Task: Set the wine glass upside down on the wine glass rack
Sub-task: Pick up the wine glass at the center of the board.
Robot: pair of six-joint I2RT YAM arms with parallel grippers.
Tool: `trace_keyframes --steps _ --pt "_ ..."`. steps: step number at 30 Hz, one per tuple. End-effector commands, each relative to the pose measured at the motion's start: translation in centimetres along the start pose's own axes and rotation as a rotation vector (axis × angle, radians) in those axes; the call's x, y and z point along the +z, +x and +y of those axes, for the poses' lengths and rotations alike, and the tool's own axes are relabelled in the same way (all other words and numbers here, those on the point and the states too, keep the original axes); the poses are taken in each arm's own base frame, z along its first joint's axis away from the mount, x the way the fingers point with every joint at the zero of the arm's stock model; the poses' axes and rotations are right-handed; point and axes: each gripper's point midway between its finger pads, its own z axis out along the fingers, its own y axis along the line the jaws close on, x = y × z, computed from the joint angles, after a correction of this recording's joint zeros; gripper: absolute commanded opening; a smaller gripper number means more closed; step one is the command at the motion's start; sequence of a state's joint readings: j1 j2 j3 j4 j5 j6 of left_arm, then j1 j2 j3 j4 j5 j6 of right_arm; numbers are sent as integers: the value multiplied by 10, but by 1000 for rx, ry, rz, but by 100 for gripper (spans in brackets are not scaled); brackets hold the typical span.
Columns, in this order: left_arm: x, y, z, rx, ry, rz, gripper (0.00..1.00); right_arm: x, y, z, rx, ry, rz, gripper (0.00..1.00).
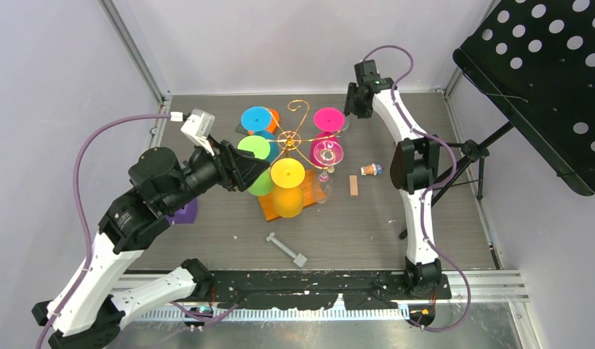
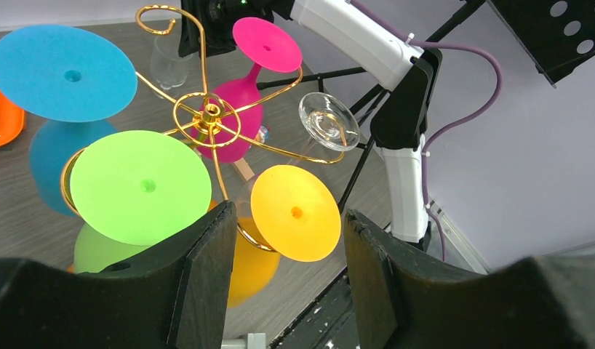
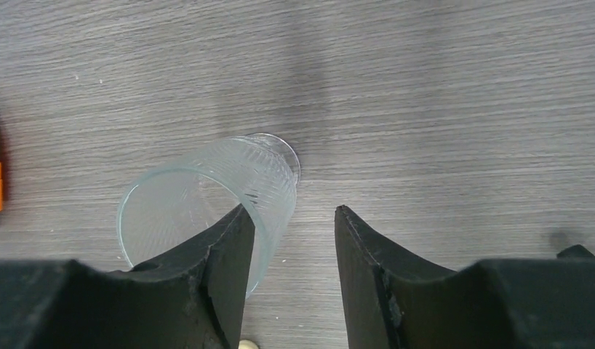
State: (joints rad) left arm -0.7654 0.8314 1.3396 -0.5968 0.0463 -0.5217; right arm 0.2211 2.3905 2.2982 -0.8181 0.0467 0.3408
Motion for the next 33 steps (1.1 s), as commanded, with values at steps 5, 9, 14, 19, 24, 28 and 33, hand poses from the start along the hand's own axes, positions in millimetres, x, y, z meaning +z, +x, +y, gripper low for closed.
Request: trace_keyframes --steps 5,9,14,19,24,28,33 --pt "-5 -6 -3 -8 15 -38 55 -16 -16 -11 -123 154 -69 37" --pt "-6 -7 -3 -11 16 -41 55 -18 -11 -13 -130 158 -51 27" --pt "-6 -7 -4 -20 20 -40 55 -18 -2 -12 -155 158 -21 17" --pt "-8 -7 -4 -21 21 -43 55 -35 -4 -16 -125 184 -32 6" --pt "-10 -8 -3 -24 15 -52 55 -74 -22 -15 -71 172 -140 6" --pt "-15 -12 -5 -25 18 -69 55 -125 -43 -17 -40 170 -238 6" --pt "-24 -20 -9 -20 29 -91 55 -191 -57 -21 -11 149 -350 5"
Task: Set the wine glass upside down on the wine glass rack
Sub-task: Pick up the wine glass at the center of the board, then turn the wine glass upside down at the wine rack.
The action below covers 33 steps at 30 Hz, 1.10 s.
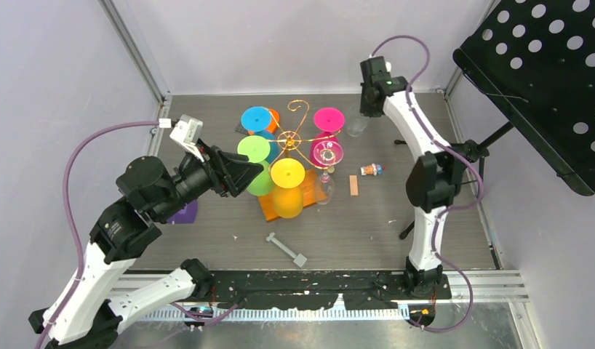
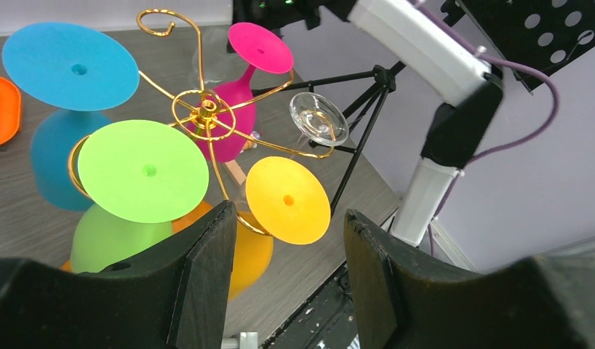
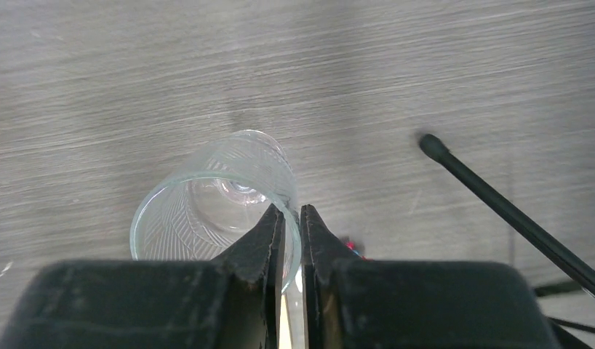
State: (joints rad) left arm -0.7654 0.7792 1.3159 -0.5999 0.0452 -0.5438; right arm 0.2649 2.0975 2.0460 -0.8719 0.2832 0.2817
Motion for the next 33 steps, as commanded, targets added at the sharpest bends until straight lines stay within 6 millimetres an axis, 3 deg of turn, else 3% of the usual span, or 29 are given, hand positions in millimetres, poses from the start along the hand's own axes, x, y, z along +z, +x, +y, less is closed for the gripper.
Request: trace_keyframes --steps 1,2,3,4,5,6,7,8,9,10,12,13,14,16,18,24,28,32,33 --pt "-11 -21 -9 3 24 -72 55 -116 -70 -24 122 -40 -302 6" --pt "-13 -23 -11 4 31 -79 55 -119 -64 -25 122 -44 -300 5" --pt "-15 -24 -12 5 39 -85 55 -145 -69 -31 140 -66 -350 5" --pt "-16 -25 -15 5 53 -93 55 -146 -64 -29 140 -92 -361 6" --pt "-18 -27 -17 8 67 -102 55 -180 -69 -36 162 -128 -438 6" --pt "-20 -29 -20 14 83 -118 55 -182 -63 -36 180 -150 -466 6" --pt "-21 -31 -22 20 97 -125 55 -220 -67 -45 209 -189 -549 5" --pt "-22 -32 -24 25 105 -136 55 -226 -62 -47 227 -206 -580 6" --pt "-24 -35 -26 26 115 -149 55 -262 -62 -58 254 -232 -655 5" --pt "-27 -38 -29 29 133 -164 55 -269 -54 -62 263 -236 -662 5" --pt "-33 -44 -37 40 176 -201 56 -322 -41 -78 285 -287 -748 6" --pt "-35 -47 -40 45 194 -223 56 -331 -34 -78 280 -317 -748 6" --pt "-37 -48 -42 49 209 -238 57 -353 -27 -83 296 -351 -781 5" --pt "-37 -49 -45 52 227 -247 65 -379 -13 -82 302 -429 -797 6" --pt "-36 -47 -45 59 230 -233 81 -403 0 -80 309 -506 -805 6" --pt "-29 -34 -48 61 258 -167 87 -446 25 -70 359 -694 -787 6" --pt "-24 -24 -49 70 277 -130 86 -447 28 -54 383 -782 -741 6" --pt "-19 -16 -44 69 268 -115 86 -441 19 -42 392 -768 -726 6" --pt "-18 -16 -43 67 265 -117 86 -444 18 -30 372 -794 -709 6"
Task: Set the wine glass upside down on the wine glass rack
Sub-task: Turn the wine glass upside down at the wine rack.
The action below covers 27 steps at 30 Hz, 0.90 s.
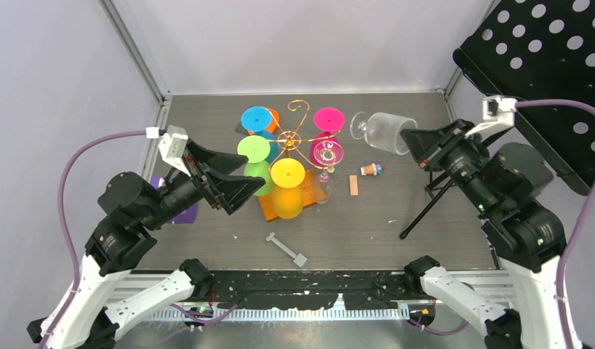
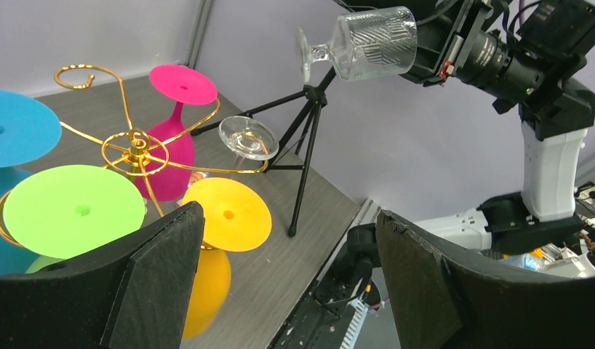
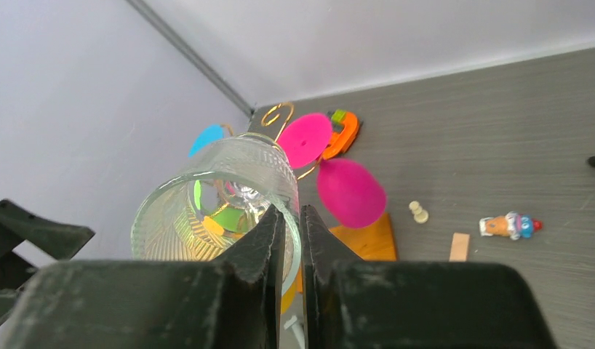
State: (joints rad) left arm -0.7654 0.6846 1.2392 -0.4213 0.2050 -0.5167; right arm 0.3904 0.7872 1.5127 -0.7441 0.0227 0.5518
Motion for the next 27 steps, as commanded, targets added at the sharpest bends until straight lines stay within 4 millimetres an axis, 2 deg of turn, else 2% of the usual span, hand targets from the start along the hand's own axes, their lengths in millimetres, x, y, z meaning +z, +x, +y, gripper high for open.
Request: trace_keyframes --steps 1,2,3,5,9,13,27 --pt "6 -1 -2 14 29 -18 85 16 -23 31 50 -52 -68 6" --pt "6 0 -1 15 25 -18 85 24 -15 38 45 -51 -43 6" --pt "7 -1 -1 14 22 -20 85 25 -18 45 45 -62 -49 6" --pt "7 -3 0 15 19 -23 84 34 -12 60 43 -81 -28 6" --pt "9 -7 -2 18 21 -29 84 37 -5 86 57 -133 -7 6" --pt "15 -7 -3 9 26 -19 82 38 14 118 52 -205 61 5" --pt "16 -11 7 -25 -38 -40 72 28 43 164 65 -320 137 6"
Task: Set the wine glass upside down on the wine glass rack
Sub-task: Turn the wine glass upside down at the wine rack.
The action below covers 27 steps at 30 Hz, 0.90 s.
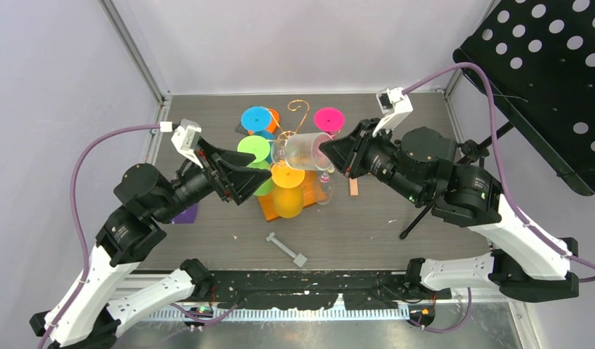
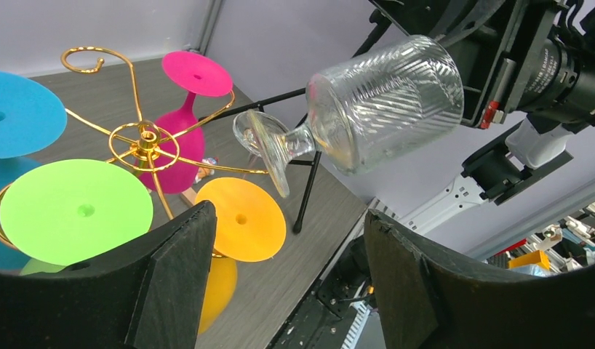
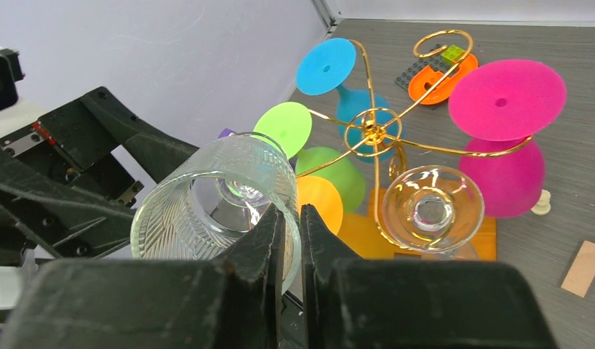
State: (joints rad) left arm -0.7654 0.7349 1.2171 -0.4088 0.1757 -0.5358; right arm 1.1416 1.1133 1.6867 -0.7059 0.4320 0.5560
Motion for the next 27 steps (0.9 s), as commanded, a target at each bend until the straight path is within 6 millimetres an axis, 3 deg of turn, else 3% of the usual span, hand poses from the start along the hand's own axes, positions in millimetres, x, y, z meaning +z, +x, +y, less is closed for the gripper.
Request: trace_keyframes --steps 1,19,23,27 --pt "-3 -23 -9 1 16 -77 70 -11 -40 34 110 -105 -135 6" --pt "0 -16 -7 -20 14 -55 48 -17 -26 68 107 -217 -111 6" --pt "0 -15 -5 -20 7 -55 34 -19 -22 73 95 -226 -103 5" --pt "-1 -15 -5 -20 8 -55 11 -19 -18 75 86 -228 -96 6"
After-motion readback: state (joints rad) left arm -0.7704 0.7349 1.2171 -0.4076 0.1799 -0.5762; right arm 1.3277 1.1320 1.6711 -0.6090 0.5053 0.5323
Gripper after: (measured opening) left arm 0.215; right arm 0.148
